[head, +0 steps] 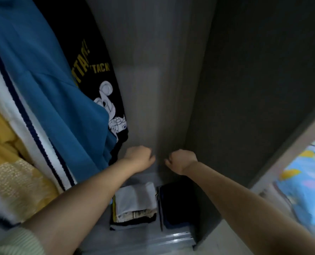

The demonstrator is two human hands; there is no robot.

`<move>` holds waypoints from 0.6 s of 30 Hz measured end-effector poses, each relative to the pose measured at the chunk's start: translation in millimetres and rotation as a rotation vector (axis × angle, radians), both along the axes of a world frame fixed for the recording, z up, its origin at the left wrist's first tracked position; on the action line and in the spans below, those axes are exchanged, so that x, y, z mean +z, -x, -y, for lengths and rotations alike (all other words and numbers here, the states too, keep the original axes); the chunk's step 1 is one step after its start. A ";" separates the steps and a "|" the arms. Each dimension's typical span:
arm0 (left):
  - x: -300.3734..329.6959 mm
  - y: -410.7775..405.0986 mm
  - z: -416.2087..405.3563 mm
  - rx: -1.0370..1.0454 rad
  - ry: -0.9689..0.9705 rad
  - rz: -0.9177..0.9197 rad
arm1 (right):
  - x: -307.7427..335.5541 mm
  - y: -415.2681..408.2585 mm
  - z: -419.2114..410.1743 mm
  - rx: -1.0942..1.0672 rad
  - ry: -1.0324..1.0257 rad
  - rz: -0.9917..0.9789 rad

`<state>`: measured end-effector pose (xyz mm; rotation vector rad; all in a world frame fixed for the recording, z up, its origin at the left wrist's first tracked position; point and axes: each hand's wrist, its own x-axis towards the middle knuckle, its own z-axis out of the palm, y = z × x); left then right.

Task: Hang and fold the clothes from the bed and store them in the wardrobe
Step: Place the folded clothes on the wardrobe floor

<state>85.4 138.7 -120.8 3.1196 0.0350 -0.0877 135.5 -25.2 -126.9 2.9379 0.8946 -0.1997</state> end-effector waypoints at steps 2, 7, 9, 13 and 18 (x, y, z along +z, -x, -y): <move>9.7 11.3 6.0 -0.076 0.003 0.024 | 7.8 18.3 8.9 -0.089 -0.023 -0.006; 29.8 31.0 31.3 -0.234 -0.014 0.047 | 21.1 65.6 39.1 -0.276 -0.074 0.002; 34.6 37.8 56.7 -0.325 0.009 0.035 | 22.9 88.8 67.0 -0.376 -0.075 -0.016; 36.7 50.5 118.6 -0.476 0.064 0.011 | 27.5 126.6 129.8 -0.552 -0.055 -0.011; 31.9 80.3 223.8 -0.700 0.065 0.020 | 32.9 188.7 229.3 -0.795 -0.160 -0.007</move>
